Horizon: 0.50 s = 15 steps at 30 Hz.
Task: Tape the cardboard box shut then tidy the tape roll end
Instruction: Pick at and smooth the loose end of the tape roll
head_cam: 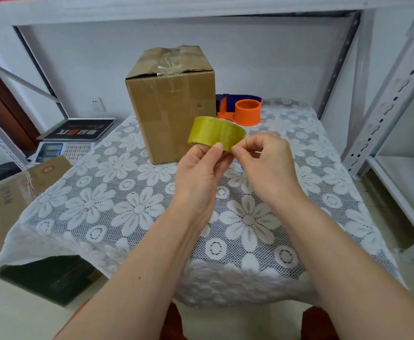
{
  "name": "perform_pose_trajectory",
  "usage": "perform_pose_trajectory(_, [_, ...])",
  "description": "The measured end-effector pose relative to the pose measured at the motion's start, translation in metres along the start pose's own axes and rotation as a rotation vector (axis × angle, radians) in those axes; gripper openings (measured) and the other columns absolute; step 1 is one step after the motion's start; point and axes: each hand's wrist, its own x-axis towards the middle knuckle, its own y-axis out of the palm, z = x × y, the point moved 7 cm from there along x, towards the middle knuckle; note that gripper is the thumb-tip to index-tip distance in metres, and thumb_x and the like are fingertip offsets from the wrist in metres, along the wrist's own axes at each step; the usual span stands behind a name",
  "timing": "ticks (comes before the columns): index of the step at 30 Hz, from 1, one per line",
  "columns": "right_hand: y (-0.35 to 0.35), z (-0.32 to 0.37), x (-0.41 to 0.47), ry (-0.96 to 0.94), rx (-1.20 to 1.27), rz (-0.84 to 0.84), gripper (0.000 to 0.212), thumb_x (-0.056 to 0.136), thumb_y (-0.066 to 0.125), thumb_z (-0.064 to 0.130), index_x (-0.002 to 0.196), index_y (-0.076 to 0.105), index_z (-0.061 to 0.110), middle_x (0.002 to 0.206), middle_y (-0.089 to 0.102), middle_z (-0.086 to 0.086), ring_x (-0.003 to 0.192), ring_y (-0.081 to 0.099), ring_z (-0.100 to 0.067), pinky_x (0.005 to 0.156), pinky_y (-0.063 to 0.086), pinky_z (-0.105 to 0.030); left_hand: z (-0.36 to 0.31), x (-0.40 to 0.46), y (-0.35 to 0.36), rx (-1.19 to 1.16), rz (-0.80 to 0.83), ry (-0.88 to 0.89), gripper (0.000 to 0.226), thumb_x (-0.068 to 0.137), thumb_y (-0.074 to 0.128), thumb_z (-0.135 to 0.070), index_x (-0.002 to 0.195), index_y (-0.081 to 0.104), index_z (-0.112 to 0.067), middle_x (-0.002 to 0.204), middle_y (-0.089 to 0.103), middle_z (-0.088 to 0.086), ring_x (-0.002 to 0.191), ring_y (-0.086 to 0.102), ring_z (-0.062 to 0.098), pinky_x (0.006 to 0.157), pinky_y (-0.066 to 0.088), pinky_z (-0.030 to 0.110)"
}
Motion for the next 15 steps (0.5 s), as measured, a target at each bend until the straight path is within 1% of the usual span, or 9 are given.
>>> perform_pose_trajectory(3, [0.001, -0.001, 0.002, -0.018, -0.007, 0.043, 0.009, 0.084, 0.064, 0.020, 0.076, 0.067, 0.019, 0.103, 0.059, -0.004, 0.088, 0.058, -0.011, 0.078, 0.047, -0.021, -0.001, 0.000, 0.001, 0.024, 0.014, 0.007, 0.015, 0.093, 0.052, 0.000, 0.086, 0.065, -0.004, 0.093, 0.071, 0.013, 0.091, 0.069, 0.020, 0.092, 0.054, 0.032])
perform_pose_trajectory(6, [0.005, -0.004, 0.002, -0.019, 0.009, 0.068, 0.008, 0.083, 0.062, 0.020, 0.076, 0.065, 0.018, 0.100, 0.061, -0.009, 0.087, 0.060, -0.016, 0.077, 0.049, -0.027, 0.000, 0.000, 0.001, 0.044, 0.014, 0.003, 0.014, 0.093, 0.052, 0.000, 0.089, 0.065, -0.002, 0.091, 0.071, 0.012, 0.089, 0.069, 0.019, 0.092, 0.054, 0.032])
perform_pose_trajectory(9, [0.007, -0.006, 0.002, -0.004, 0.039, 0.085, 0.008, 0.083, 0.062, 0.021, 0.077, 0.066, 0.018, 0.097, 0.064, -0.009, 0.085, 0.062, -0.016, 0.078, 0.052, -0.030, 0.000, 0.001, -0.001, 0.029, -0.013, -0.015, 0.017, 0.093, 0.053, 0.000, 0.081, 0.064, -0.003, 0.084, 0.072, 0.012, 0.085, 0.070, 0.020, 0.089, 0.056, 0.033])
perform_pose_trajectory(12, [0.003, -0.005, 0.002, 0.020, 0.122, 0.075, 0.007, 0.086, 0.062, 0.017, 0.081, 0.067, 0.016, 0.085, 0.066, 0.002, 0.078, 0.062, -0.008, 0.074, 0.051, -0.021, -0.001, 0.003, -0.006, -0.021, -0.044, -0.038, 0.018, 0.093, 0.052, -0.001, 0.076, 0.058, -0.001, 0.080, 0.072, 0.012, 0.082, 0.071, 0.019, 0.086, 0.057, 0.033])
perform_pose_trajectory(14, [0.001, -0.004, 0.001, 0.040, 0.195, 0.064, 0.004, 0.086, 0.064, 0.015, 0.088, 0.067, 0.015, 0.083, 0.066, 0.006, 0.077, 0.062, -0.005, 0.073, 0.051, -0.017, -0.002, 0.004, -0.008, -0.053, -0.062, -0.046, 0.017, 0.094, 0.053, -0.001, 0.076, 0.055, -0.001, 0.078, 0.072, 0.012, 0.080, 0.071, 0.019, 0.085, 0.058, 0.032])
perform_pose_trajectory(15, [0.000, -0.002, 0.001, 0.031, 0.201, 0.048, 0.006, 0.085, 0.067, 0.014, 0.090, 0.068, 0.014, 0.083, 0.067, 0.007, 0.077, 0.062, -0.004, 0.073, 0.051, -0.016, -0.002, 0.004, -0.009, -0.061, -0.070, -0.048, 0.018, 0.093, 0.053, -0.001, 0.076, 0.055, -0.001, 0.077, 0.072, 0.012, 0.080, 0.071, 0.019, 0.084, 0.058, 0.032])
